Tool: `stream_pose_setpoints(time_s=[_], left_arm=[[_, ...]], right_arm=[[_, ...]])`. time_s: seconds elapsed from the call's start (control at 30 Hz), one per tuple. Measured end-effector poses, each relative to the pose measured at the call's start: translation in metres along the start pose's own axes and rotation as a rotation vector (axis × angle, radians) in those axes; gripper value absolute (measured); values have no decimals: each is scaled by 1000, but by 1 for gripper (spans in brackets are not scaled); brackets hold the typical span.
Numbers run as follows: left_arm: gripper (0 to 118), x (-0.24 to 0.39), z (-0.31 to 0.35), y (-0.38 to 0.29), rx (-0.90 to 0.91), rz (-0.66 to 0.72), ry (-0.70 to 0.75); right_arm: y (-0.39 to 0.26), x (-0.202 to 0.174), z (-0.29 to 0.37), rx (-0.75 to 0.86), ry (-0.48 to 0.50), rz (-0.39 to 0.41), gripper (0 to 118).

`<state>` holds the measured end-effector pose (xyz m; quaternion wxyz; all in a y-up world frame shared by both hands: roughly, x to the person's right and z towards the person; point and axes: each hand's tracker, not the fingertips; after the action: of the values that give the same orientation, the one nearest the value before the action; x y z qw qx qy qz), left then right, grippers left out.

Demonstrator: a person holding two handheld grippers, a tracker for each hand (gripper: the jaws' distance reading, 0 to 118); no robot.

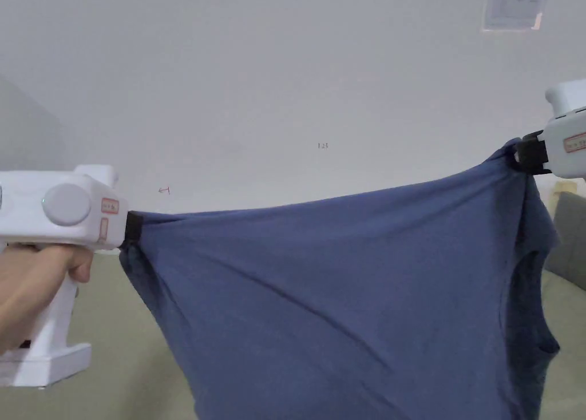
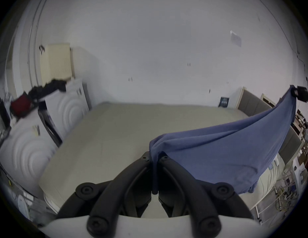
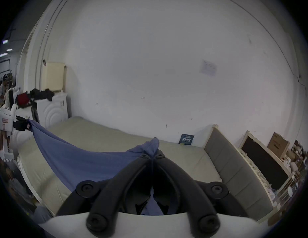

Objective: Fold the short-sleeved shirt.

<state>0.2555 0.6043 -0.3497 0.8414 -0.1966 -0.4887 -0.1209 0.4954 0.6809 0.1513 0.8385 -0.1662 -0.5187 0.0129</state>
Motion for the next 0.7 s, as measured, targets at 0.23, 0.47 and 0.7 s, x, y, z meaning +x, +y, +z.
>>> stream_pose_setpoints(time_s=[0.23,0.47,0.7], left_arm=[[0,10,23,62,90,-11,52],[0,9,24,79,131,1,106],[0,4,1,95,129,4,142]], right_arm=[[11,9,8,75,-36,-105,1],[17,-1,-8,76,-29,-116,1],[39,-11,-37,69,-30,-90,1]])
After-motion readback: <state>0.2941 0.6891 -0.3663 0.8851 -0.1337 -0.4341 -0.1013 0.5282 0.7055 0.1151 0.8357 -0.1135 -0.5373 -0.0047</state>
